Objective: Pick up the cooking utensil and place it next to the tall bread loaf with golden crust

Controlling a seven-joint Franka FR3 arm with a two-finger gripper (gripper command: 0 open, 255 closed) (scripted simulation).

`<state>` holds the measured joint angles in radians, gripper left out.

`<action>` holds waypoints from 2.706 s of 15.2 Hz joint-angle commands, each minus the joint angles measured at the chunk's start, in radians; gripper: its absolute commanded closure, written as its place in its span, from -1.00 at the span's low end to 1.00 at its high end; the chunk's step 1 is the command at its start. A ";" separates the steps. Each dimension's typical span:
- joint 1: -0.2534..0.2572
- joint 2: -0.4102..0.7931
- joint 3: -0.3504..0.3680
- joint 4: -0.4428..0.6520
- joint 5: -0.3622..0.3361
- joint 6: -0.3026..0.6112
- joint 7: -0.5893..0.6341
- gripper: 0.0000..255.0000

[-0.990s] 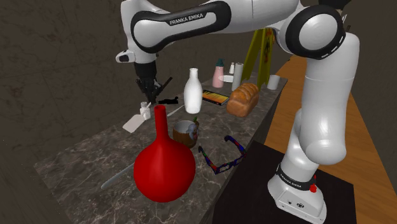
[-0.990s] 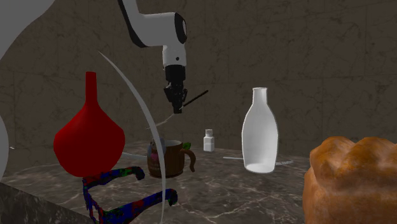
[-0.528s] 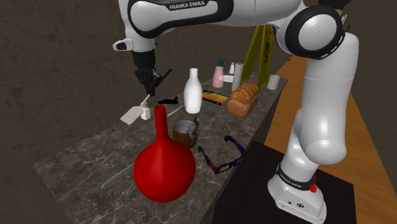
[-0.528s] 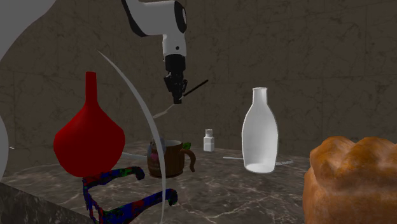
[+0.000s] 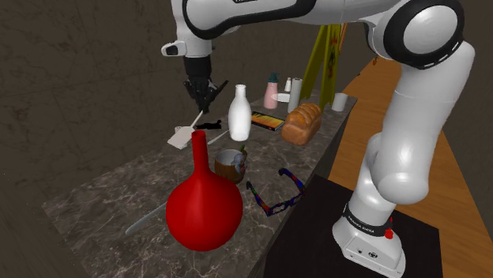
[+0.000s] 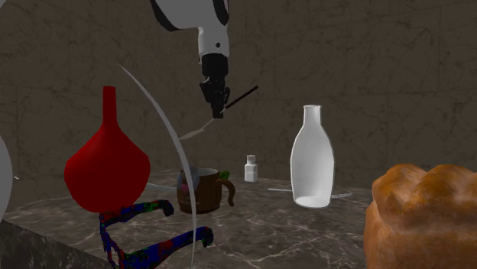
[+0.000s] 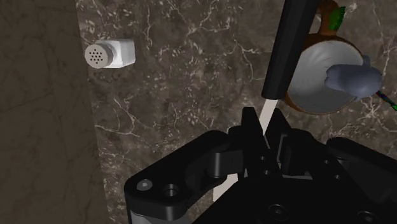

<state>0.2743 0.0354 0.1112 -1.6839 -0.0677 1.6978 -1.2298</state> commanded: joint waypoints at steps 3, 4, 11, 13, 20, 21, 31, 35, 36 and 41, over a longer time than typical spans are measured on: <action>-0.024 -0.145 -0.025 -0.170 0.012 0.028 -0.051 1.00; -0.030 -0.181 -0.033 -0.210 0.014 0.033 -0.064 1.00; -0.067 -0.420 -0.097 -0.449 0.007 0.039 -0.164 1.00; -0.078 -0.486 -0.118 -0.506 -0.002 0.032 -0.193 1.00; -0.125 -0.705 -0.202 -0.669 -0.056 -0.015 -0.302 1.00; -0.133 -0.735 -0.215 -0.688 -0.066 -0.024 -0.319 1.00; -0.230 -0.992 -0.359 -0.823 -0.199 -0.122 -0.496 1.00; -0.235 -1.005 -0.369 -0.882 -0.210 -0.076 -0.492 1.00; -0.236 -1.008 -0.371 -0.897 -0.212 -0.064 -0.490 1.00; -0.243 -1.018 -0.386 -0.968 -0.227 -0.004 -0.485 1.00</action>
<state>0.0330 -0.9789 -0.2719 -2.6343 -0.2920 1.6802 -1.7164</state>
